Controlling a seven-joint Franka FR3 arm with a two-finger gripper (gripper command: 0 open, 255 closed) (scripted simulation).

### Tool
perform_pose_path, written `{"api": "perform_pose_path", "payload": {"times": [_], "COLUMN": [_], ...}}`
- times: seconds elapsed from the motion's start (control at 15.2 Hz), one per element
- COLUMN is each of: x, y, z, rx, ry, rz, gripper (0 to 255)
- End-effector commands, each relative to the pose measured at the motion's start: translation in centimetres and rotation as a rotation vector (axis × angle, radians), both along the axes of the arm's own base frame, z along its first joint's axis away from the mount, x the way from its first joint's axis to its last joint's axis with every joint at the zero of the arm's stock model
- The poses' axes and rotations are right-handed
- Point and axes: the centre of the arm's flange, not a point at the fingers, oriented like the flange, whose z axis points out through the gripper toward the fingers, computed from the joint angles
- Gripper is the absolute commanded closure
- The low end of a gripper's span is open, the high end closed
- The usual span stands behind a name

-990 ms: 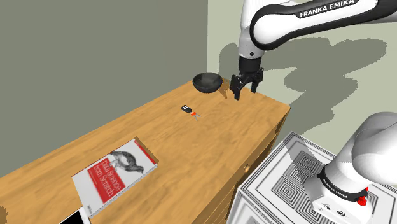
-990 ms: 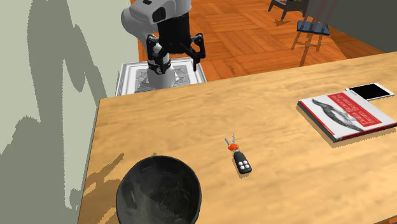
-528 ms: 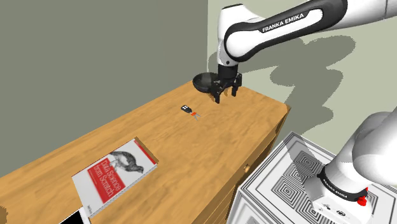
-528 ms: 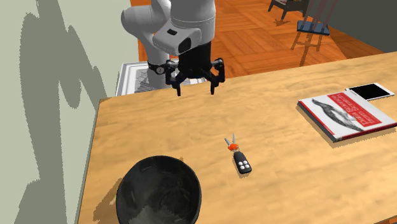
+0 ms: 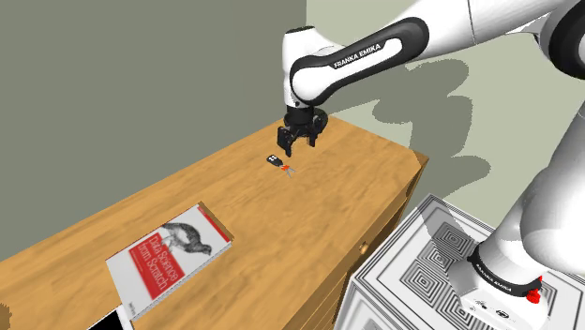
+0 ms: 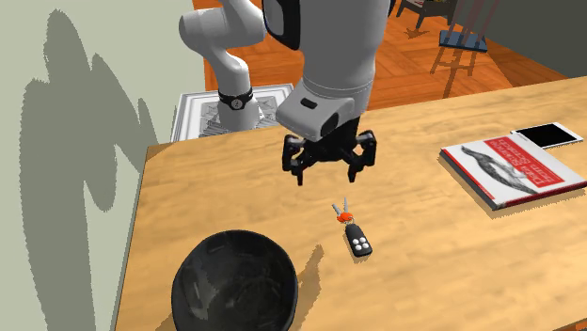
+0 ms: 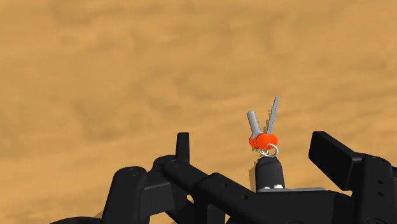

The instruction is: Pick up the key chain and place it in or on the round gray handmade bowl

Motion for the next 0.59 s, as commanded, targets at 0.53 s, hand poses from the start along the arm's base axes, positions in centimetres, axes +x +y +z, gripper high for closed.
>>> {"api": "perform_pose_path", "payload": {"times": [0.53], "x": [6.3], "y": [4.2], "z": [-4.9], "rx": [-0.003], "ry": [-0.025], "rz": [0.012], "gripper": [0]}}
